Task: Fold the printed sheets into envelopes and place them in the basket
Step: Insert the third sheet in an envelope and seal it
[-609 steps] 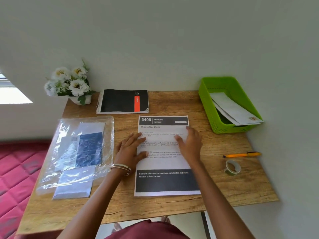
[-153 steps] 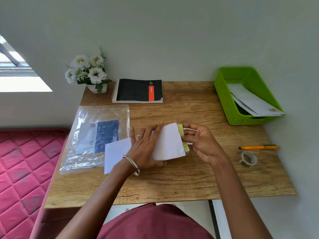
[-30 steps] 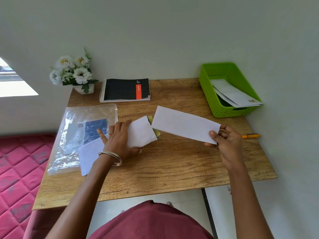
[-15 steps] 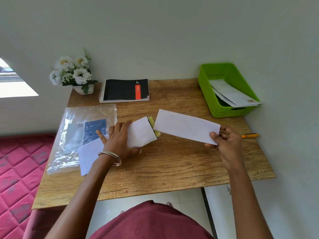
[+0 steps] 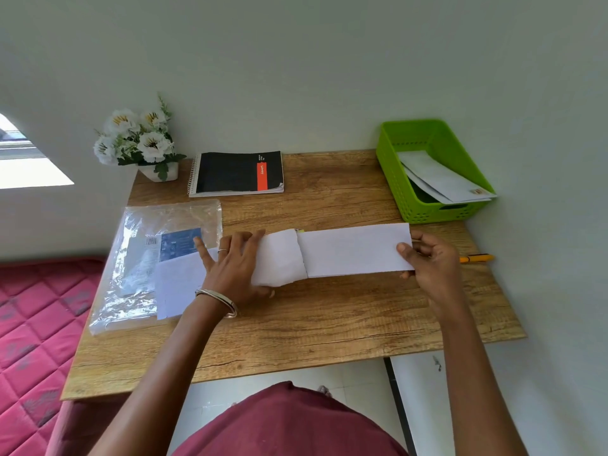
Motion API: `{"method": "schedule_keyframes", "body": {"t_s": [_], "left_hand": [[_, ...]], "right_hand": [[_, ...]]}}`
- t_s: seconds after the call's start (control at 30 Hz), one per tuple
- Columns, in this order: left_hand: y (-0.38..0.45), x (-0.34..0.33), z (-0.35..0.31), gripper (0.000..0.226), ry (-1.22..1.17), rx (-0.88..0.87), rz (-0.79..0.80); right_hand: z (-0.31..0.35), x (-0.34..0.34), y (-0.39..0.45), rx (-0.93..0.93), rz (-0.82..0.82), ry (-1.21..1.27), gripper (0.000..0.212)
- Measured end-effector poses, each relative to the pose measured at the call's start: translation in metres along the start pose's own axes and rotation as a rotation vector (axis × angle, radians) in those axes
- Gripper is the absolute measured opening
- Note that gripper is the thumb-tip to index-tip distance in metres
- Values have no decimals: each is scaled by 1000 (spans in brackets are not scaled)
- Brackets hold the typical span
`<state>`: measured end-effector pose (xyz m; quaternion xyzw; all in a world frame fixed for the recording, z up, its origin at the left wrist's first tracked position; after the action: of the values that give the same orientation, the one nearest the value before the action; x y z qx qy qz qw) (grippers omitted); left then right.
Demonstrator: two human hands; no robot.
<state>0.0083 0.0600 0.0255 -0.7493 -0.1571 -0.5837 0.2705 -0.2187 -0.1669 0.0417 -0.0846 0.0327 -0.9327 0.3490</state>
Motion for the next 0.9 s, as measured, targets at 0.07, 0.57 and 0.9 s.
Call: {"method": "schedule_keyframes", "body": {"t_s": [0.07, 0.57, 0.9], "left_hand": [[0, -2, -6, 112, -8, -48, -3], [0, -2, -38, 114, -76, -157, 0], [-4, 1, -47, 115, -59, -172, 22]], "right_hand": [[2, -5, 1, 19, -8, 0, 33], [2, -89, -20, 223, 70, -193, 14], [1, -100, -19, -41, 386, -87, 33]]}}
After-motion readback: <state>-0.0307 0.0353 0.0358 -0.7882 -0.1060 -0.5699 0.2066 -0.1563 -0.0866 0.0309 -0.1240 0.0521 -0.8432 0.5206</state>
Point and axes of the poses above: each hand's wrist, its own y-axis towards the middle knuckle, its own x-axis out of the back of the hand, z = x × y, the point moved 1 cm from there along y, towards the middle knuckle, and after that the axes turned 11 degrees about z, right-handed, at the moved point
